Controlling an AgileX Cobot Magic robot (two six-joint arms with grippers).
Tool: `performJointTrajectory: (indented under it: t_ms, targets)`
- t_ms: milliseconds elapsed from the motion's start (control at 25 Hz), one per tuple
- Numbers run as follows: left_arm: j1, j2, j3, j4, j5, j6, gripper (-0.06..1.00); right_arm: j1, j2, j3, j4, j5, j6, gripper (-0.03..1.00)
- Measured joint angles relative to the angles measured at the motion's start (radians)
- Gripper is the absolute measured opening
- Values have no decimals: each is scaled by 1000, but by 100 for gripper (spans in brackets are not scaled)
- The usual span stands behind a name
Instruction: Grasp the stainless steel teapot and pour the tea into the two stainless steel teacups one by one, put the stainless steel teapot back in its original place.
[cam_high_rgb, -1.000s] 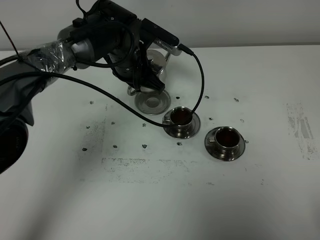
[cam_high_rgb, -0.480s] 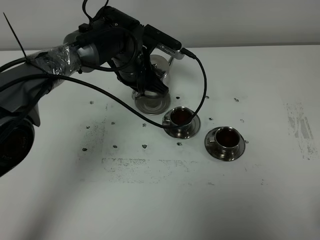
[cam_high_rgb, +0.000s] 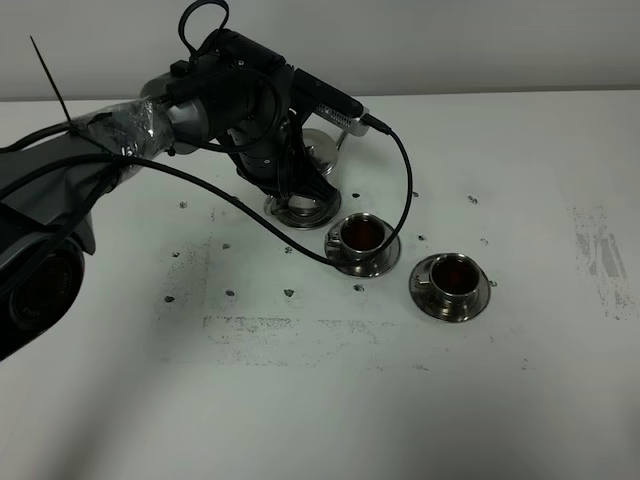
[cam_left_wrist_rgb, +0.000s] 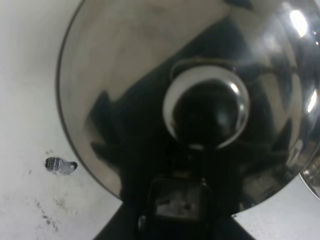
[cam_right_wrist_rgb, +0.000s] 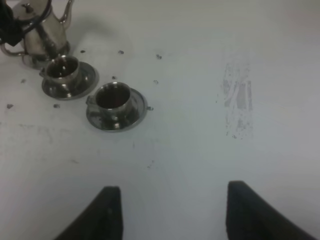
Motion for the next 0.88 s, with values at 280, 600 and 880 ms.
performJointTrajectory:
  t_ms: [280, 600, 880]
  targets:
    - [0, 10, 0, -1, 0, 0, 19, 0, 0, 0, 0, 0, 0, 45]
    - [0, 14, 0, -1, -1, -1, 19, 0, 0, 0, 0, 0, 0, 45]
    - [0, 14, 0, -1, 1, -2, 19, 0, 0, 0, 0, 0, 0, 45]
